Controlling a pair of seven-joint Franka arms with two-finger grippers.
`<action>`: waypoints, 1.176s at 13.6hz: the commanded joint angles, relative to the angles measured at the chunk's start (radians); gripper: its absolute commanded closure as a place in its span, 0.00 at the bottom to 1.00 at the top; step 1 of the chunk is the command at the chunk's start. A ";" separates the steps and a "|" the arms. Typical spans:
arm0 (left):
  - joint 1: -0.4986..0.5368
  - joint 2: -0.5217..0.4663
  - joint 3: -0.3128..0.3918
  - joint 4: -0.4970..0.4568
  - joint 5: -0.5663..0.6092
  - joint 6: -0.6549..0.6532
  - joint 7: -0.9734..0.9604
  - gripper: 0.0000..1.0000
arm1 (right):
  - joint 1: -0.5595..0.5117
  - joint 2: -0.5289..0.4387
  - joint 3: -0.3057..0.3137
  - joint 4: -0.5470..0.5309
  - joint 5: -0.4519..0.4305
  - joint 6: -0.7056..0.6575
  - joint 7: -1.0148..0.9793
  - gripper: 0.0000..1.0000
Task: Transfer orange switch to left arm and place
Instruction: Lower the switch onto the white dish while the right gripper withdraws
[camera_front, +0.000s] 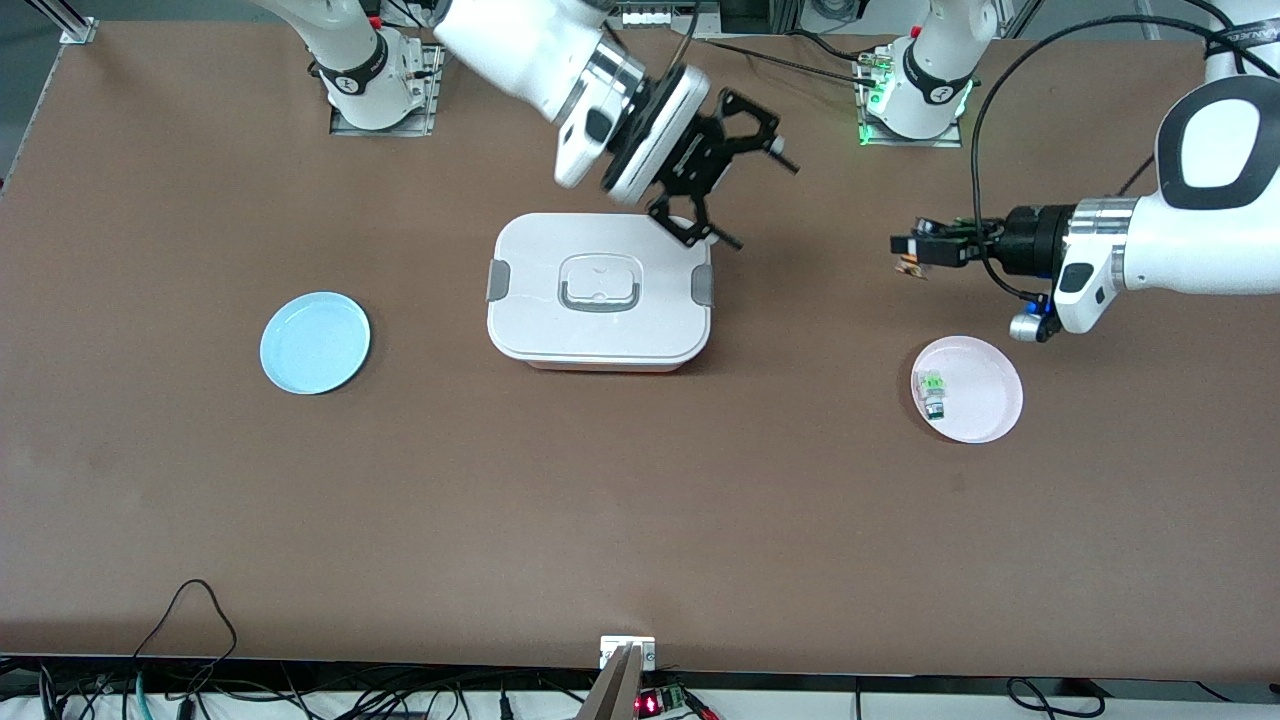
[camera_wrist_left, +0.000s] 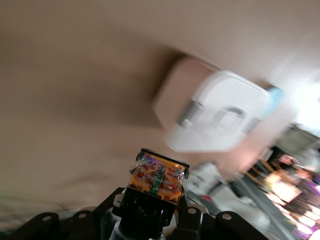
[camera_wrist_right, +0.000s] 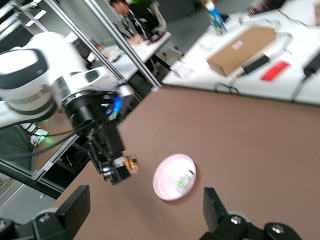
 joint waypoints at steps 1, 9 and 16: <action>0.000 0.036 0.001 -0.005 0.176 0.101 0.132 1.00 | -0.036 -0.035 -0.089 0.000 0.017 -0.164 0.046 0.00; 0.037 0.226 0.006 -0.100 0.614 0.578 0.270 1.00 | -0.036 -0.141 -0.535 0.007 -0.210 -0.925 0.014 0.00; 0.015 0.370 0.070 -0.103 0.654 0.796 0.269 1.00 | -0.036 -0.225 -0.728 0.000 -0.557 -1.241 0.030 0.00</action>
